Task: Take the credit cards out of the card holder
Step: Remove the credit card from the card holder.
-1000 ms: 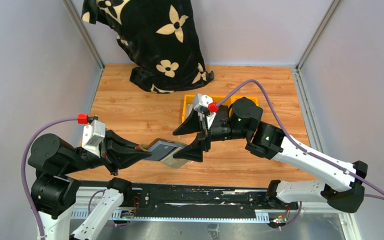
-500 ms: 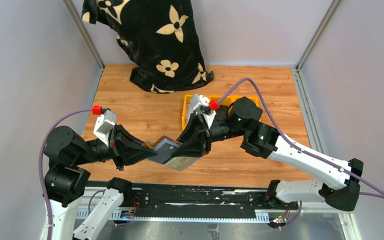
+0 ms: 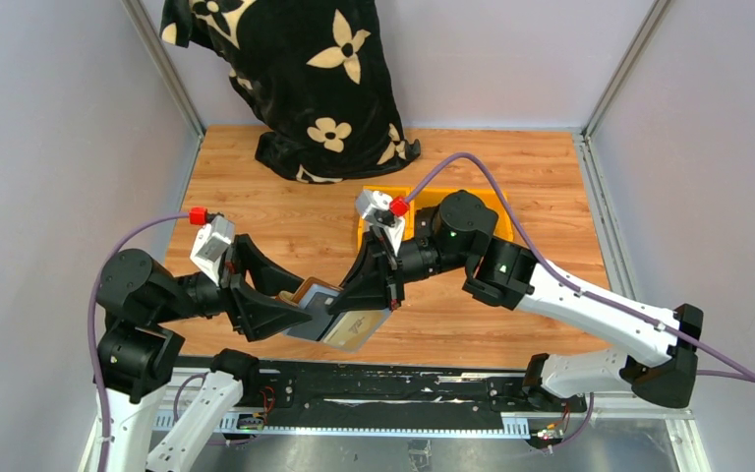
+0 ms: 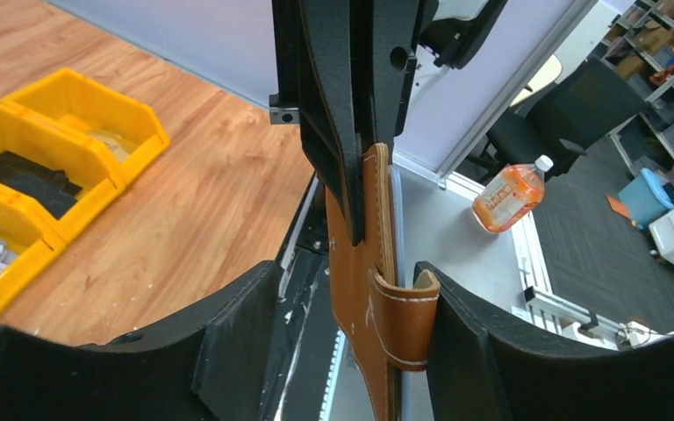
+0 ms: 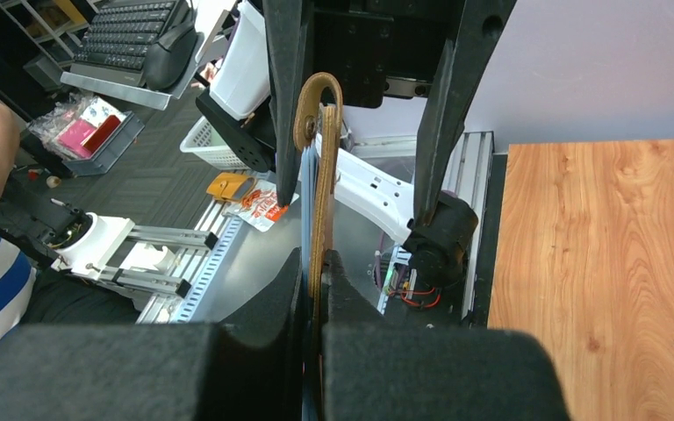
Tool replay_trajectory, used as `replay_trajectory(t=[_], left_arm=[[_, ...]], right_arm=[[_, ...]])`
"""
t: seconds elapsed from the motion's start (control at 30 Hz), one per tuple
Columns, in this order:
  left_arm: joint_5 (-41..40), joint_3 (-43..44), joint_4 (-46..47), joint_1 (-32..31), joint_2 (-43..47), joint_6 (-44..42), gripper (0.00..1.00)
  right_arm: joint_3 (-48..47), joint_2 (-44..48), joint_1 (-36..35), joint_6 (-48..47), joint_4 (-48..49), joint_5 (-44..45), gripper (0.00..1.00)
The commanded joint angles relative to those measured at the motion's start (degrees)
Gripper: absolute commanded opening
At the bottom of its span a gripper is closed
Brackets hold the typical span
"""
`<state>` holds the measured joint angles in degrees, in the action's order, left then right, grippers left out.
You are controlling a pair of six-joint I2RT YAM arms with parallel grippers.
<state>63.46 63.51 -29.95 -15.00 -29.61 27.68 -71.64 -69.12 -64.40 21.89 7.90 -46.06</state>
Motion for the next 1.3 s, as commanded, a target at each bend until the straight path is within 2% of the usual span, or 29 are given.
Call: replay_trajectory(t=[0.0, 0.17, 0.23, 0.33, 0.37, 0.47, 0.5, 0.57, 0.7, 0.87, 0.97, 1.27], left_arm=[[1.99, -2.31, 0.76, 0.09, 1.31, 1.54, 0.61], [4.59, -4.25, 0.03, 0.06, 2.03, 1.45, 0.5], [5.1, -4.49, -0.37, 0.09, 2.09, 0.93, 0.4], [4.95, -4.32, -0.23, 0.06, 1.57, 1.25, 0.19], [4.73, -4.27, 0.21, 0.06, 1.38, 1.58, 0.13], [3.66, -4.1, 0.84, 0.06, 0.67, 1.78, 0.03], [3.22, -4.14, 1.07, 0.06, 0.49, 1.9, 0.01], [1.67, -4.48, 2.04, 0.13, 0.3, 2.46, 0.0], [-2.04, -6.97, 8.25, 0.06, -0.02, 7.62, 0.0], [-7.4, -6.23, 8.52, 0.14, -1.97, 6.94, 0.02], [-9.32, -5.98, 8.64, 0.15, -2.54, 6.69, 0.02], [-8.39, -6.88, 10.01, 0.15, -1.77, 8.75, 0.02]], right_arm=[[-4.44, -1.49, -1.06, 0.6, -1.91, -1.0, 0.0], [-7.37, -3.47, -1.16, -0.35, -6.05, 0.04, 0.0], [-7.9, -3.8, -1.16, -0.55, -6.81, 0.16, 0.0], [-8.08, -3.9, -1.16, -0.59, -6.75, 0.1, 0.0], [-8.14, -3.85, -1.16, -0.62, -6.8, 0.02, 0.03], [-8.1, -2.41, -0.83, -1.5, -8.47, 2.39, 0.31], [-8.02, -1.4, -0.44, -2.38, -9.81, 3.82, 0.44], [-8.26, 1.85, 0.68, -4.56, -12.29, 7.73, 0.57], [-7.36, 10.74, 2.62, -5.66, -14.03, 17.21, 0.63], [-3.89, 12.52, 2.61, 1.75, -12.31, 17.16, 0.61], [0.26, 11.62, 2.53, 6.85, -7.61, 15.35, 0.59], [6.79, 5.84, 2.27, 14.59, 4.02, 10.18, 0.56]])
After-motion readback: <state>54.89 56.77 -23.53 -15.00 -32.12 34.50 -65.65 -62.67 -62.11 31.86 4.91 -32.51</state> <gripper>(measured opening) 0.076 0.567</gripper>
